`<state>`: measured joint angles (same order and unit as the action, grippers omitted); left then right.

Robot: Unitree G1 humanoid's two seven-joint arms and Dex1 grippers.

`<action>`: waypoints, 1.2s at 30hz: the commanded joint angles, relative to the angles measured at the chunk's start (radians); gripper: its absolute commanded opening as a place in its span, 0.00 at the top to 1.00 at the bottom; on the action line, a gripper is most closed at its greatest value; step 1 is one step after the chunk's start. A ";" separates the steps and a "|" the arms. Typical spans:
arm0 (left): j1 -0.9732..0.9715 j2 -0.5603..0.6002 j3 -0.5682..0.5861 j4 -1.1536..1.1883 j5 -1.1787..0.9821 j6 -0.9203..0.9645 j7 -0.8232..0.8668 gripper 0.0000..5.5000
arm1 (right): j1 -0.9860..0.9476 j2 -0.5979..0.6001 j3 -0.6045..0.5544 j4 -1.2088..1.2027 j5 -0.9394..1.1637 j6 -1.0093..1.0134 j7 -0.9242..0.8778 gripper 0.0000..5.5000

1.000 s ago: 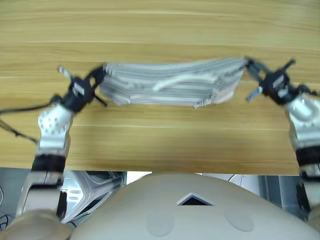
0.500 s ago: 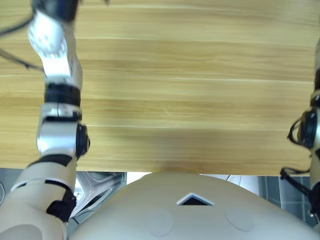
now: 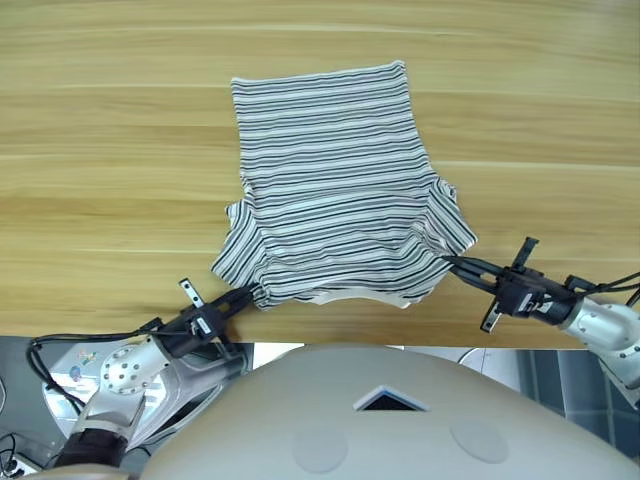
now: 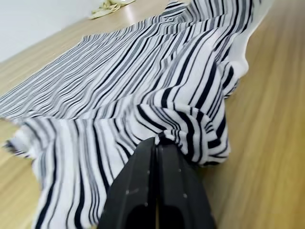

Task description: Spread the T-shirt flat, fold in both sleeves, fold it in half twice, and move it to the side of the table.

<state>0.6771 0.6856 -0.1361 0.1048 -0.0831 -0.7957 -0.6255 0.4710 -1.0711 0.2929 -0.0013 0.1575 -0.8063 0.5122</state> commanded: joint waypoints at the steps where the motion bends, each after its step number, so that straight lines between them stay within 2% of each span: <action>1: -0.039 -0.021 0.057 0.052 -0.013 0.018 0.034 1.00 | 0.012 0.036 -0.025 0.003 -0.085 0.037 0.033 1.00; 5: -0.030 -0.030 0.111 0.050 -0.035 0.037 0.051 0.89 | 0.047 0.043 -0.053 0.031 -0.151 0.054 0.046 1.00; 11: 0.022 -0.034 0.135 0.024 -0.082 0.040 0.022 0.74 | 0.095 0.032 -0.132 0.082 -0.184 0.054 0.049 0.81; 15: 0.044 -0.030 0.159 0.056 -0.113 0.037 0.000 0.65 | 0.165 0.009 -0.260 0.089 -0.149 0.044 0.042 0.71; 17: 0.072 -0.026 0.178 0.037 -0.233 0.031 -0.062 0.59 | 0.207 0.003 -0.353 0.082 -0.100 0.025 0.049 0.70; 20: 0.047 -0.042 0.280 0.041 -0.481 0.068 -0.156 0.50 | 0.229 0.022 -0.456 0.095 0.018 -0.006 0.080 0.70; 23: -0.061 -0.079 0.347 -0.090 -0.727 0.222 -0.161 0.43 | 0.153 0.109 -0.454 0.063 0.238 0.028 0.138 0.70; 25: -0.156 -0.109 0.306 -0.174 -0.724 0.350 -0.073 0.37 | 0.063 0.197 -0.395 0.045 0.266 0.081 0.141 0.70; 28: -0.352 -0.153 0.176 -0.252 -0.475 0.609 0.171 0.36 | -0.064 0.335 -0.266 0.025 0.155 0.149 0.128 0.70; 30: -0.475 -0.159 0.100 -0.268 -0.349 0.782 0.259 0.36 | -0.089 0.389 -0.216 0.006 0.102 0.167 0.128 0.70; 33: -0.659 -0.140 -0.007 -0.250 -0.193 0.995 0.276 0.36 | -0.125 0.439 -0.184 0.024 0.029 0.175 0.122 0.70; 36: -0.732 -0.133 -0.082 -0.206 -0.079 1.056 0.231 0.36 | -0.146 0.468 -0.183 0.052 -0.010 0.177 0.112 0.70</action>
<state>-0.0309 0.5375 -0.1704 -0.1326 -0.2177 0.2209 -0.3608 0.3414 -0.6155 0.1122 0.0316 0.1717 -0.6385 0.6315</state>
